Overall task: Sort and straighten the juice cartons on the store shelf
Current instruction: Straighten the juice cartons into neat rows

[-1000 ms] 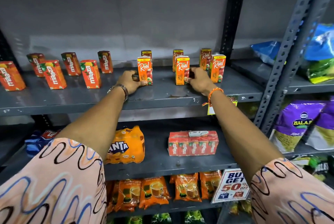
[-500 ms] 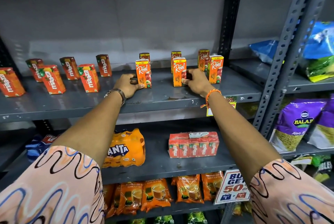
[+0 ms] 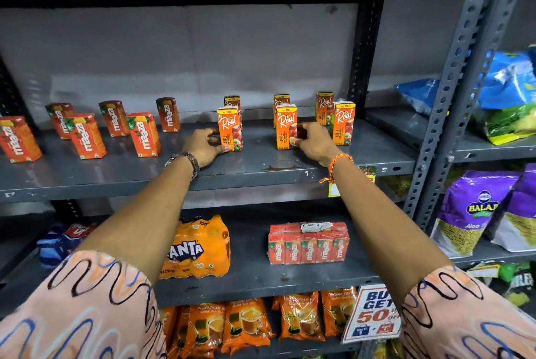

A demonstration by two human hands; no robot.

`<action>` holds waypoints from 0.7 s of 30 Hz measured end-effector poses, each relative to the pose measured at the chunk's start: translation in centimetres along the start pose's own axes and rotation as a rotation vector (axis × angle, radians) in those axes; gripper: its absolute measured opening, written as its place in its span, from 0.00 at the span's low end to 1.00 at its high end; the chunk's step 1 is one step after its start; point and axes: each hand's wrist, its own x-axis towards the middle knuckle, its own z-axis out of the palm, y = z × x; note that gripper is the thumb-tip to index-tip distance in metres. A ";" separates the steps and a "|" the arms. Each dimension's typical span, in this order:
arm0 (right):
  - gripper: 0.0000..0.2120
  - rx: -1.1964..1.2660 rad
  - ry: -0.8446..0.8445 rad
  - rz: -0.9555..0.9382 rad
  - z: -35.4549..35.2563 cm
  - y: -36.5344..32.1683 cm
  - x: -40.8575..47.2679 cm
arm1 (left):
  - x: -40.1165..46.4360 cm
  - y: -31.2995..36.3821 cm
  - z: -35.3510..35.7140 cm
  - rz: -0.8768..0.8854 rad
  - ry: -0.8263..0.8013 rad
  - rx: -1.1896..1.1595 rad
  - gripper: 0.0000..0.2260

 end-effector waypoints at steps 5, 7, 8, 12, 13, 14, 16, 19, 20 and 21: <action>0.18 0.234 0.478 0.007 -1.8 1.3 -2.4 | -6.0 -0.1 -2.3 0.063 0.006 0.217 0.35; 0.21 0.154 0.764 -0.004 -2.9 2.2 -3.4 | -9.3 -1.4 -2.3 0.126 0.086 0.420 0.36; 0.24 0.087 0.820 0.005 -3.4 2.6 -3.4 | -10.7 -1.9 -2.2 0.152 0.120 0.507 0.38; 0.43 -0.165 0.584 0.231 -3.9 2.4 -1.7 | -13.0 -2.8 -1.0 0.228 0.176 0.779 0.39; 0.44 -0.183 0.538 0.258 -3.9 2.4 -1.2 | -12.9 -2.7 -0.9 0.240 0.195 0.809 0.38; 0.43 -0.191 0.504 0.265 -3.9 2.7 -0.9 | -13.0 -2.6 -0.7 0.244 0.208 0.823 0.37; 0.38 -0.188 0.459 0.281 -4.0 3.4 -0.4 | -13.0 -2.5 -0.4 0.257 0.211 0.839 0.38; 0.32 -0.178 0.444 0.308 -4.1 3.9 -0.1 | -13.0 -2.6 -0.1 0.266 0.213 0.834 0.36; 0.31 -0.181 0.449 0.309 -4.0 3.8 -0.1 | -13.0 -2.7 -0.1 0.260 0.215 0.821 0.35; 0.30 -0.186 0.455 0.308 -3.8 3.8 -0.1 | -13.0 -2.7 -0.1 0.254 0.217 0.809 0.35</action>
